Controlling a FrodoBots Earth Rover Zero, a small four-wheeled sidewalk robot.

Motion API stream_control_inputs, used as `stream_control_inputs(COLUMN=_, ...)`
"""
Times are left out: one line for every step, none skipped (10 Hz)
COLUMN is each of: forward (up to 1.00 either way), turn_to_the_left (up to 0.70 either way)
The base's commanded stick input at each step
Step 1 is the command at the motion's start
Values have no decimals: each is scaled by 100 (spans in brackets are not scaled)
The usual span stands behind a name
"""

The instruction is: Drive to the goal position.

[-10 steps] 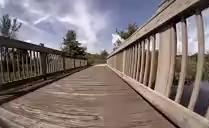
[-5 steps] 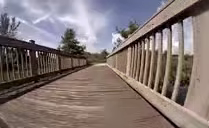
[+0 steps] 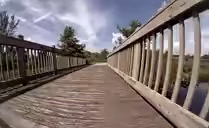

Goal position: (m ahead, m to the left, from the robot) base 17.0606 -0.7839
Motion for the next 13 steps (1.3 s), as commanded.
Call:
stream_control_inputs(forward=85, turn_to_the_left=0)
stream_control_inputs(forward=85, turn_to_the_left=0)
stream_control_inputs(forward=85, turn_to_the_left=0)
stream_control_inputs(forward=85, turn_to_the_left=0)
stream_control_inputs(forward=85, turn_to_the_left=0)
stream_control_inputs(forward=85, turn_to_the_left=0)
stream_control_inputs(forward=85, turn_to_the_left=0)
stream_control_inputs(forward=85, turn_to_the_left=0)
stream_control_inputs(forward=85, turn_to_the_left=0)
stream_control_inputs(forward=85, turn_to_the_left=0)
stream_control_inputs(forward=85, turn_to_the_left=0)
stream_control_inputs(forward=85, turn_to_the_left=0)
stream_control_inputs(forward=85, turn_to_the_left=0)
